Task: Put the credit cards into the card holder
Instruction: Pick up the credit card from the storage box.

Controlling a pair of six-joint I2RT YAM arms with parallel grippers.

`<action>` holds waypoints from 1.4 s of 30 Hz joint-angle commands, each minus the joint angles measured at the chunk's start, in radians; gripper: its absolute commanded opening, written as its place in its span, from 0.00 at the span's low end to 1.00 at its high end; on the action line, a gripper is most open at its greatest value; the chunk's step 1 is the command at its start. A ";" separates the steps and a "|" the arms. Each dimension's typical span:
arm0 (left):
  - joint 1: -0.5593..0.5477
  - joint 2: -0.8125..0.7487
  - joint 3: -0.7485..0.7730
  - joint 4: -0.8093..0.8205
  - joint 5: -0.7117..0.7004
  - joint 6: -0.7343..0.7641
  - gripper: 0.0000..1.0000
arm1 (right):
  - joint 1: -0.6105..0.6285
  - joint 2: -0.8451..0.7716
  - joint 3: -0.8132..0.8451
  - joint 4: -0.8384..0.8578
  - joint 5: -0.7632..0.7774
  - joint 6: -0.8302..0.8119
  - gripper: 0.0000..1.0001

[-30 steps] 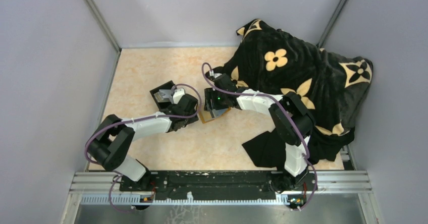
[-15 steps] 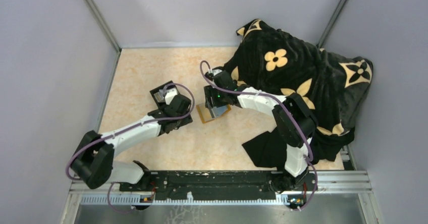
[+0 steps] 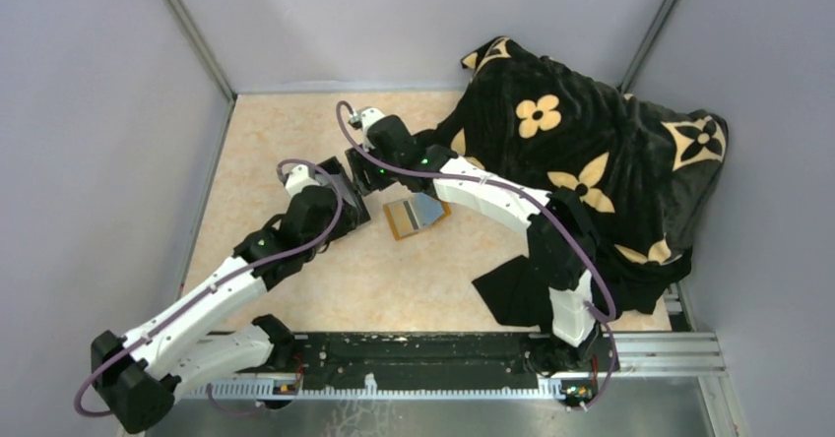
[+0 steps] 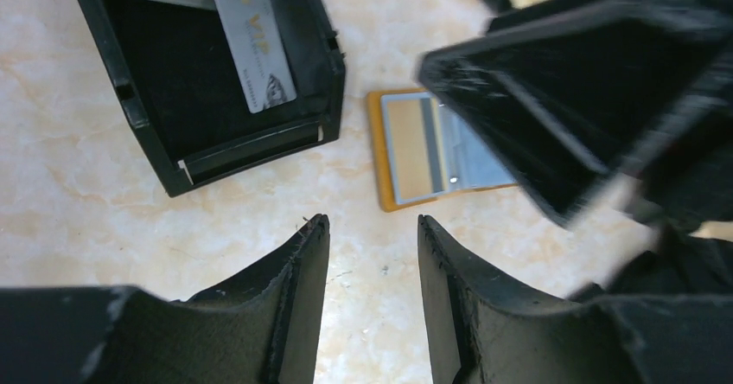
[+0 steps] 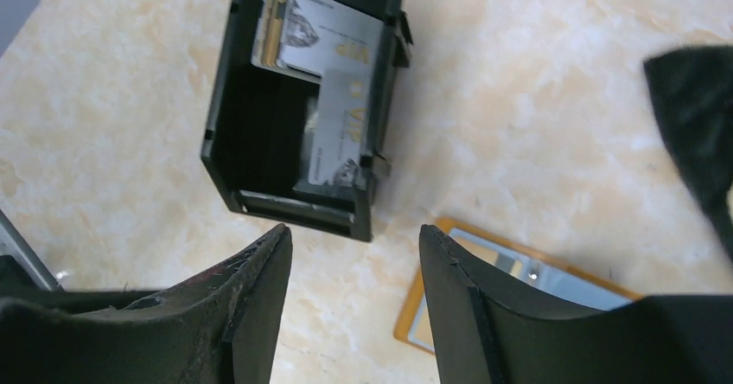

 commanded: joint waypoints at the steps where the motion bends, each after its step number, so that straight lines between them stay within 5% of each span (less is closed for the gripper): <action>1: -0.020 -0.099 0.055 -0.023 -0.006 0.049 0.49 | 0.040 0.078 0.126 -0.050 0.027 -0.049 0.56; 22: -0.034 -0.351 0.147 -0.017 0.117 0.150 0.49 | 0.165 0.507 0.658 -0.249 0.183 -0.115 0.56; 42: -0.034 -0.374 0.150 0.013 0.147 0.166 0.49 | 0.209 0.619 0.730 -0.265 0.365 -0.180 0.52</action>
